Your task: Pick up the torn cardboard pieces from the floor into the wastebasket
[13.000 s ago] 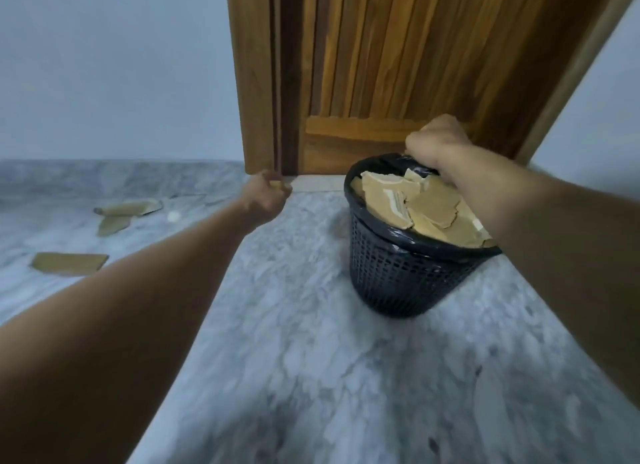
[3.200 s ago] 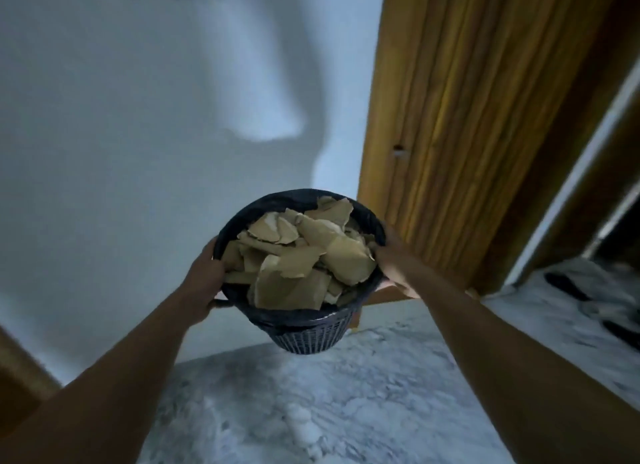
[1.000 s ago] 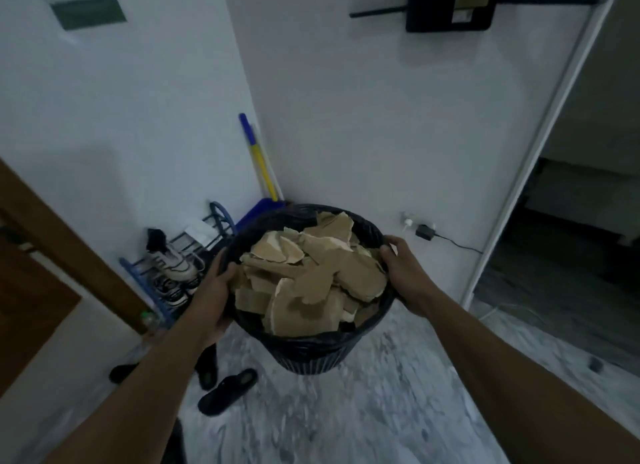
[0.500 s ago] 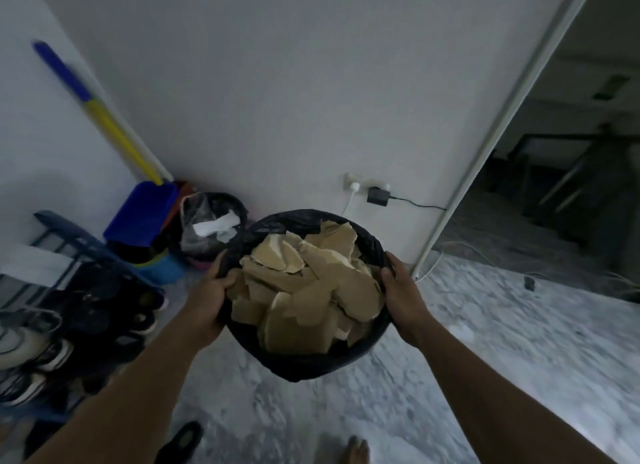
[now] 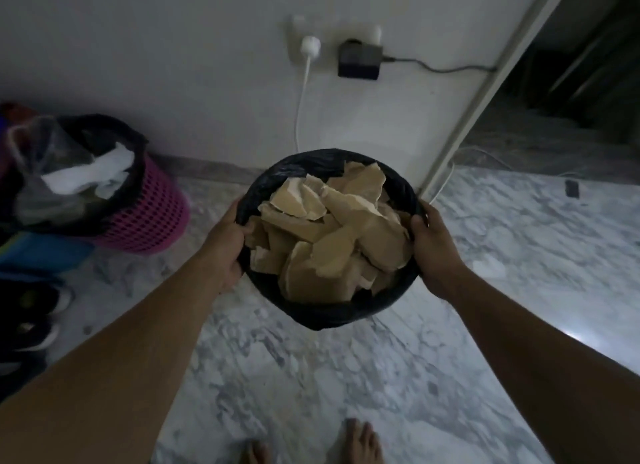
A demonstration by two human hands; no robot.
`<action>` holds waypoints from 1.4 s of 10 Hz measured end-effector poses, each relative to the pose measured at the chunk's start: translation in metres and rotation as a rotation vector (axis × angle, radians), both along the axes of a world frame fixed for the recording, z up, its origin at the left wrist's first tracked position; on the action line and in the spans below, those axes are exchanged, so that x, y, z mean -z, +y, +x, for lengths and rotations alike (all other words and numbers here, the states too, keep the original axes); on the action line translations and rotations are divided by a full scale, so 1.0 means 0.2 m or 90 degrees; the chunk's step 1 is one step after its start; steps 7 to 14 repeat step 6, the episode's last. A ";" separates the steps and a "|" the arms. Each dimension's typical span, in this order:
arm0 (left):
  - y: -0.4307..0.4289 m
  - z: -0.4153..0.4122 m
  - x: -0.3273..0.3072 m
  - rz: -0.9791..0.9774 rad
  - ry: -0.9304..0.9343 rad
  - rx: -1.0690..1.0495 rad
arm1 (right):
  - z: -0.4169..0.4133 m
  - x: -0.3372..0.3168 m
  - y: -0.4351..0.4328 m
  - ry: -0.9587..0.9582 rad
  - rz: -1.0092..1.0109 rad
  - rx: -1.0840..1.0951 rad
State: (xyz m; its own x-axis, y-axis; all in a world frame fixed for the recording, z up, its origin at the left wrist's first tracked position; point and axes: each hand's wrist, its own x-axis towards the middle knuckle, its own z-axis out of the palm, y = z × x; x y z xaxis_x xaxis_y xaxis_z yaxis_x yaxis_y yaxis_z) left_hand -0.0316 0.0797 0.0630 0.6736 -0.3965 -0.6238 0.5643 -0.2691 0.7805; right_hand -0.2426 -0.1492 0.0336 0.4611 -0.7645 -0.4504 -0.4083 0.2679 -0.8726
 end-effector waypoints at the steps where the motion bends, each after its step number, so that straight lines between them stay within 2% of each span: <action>1: -0.13 0.07 0.32 0.008 -0.011 0.026 | 0.04 0.30 -0.09 0.006 -0.014 0.024; 3: -0.31 0.18 0.84 0.012 -0.057 0.061 | 0.06 0.73 -0.17 0.024 -0.070 0.058; 4: -0.34 0.23 0.94 0.024 -0.086 0.072 | 0.06 0.81 -0.14 0.033 -0.107 0.015; 5: -0.34 0.27 0.88 0.038 -0.060 0.082 | 0.06 0.77 -0.15 0.059 -0.013 -0.015; 6: -0.23 0.21 0.67 0.132 -0.007 0.016 | -0.06 0.59 -0.09 0.126 0.084 0.047; 14: -0.23 0.21 0.67 0.132 -0.007 0.016 | -0.06 0.59 -0.09 0.126 0.084 0.047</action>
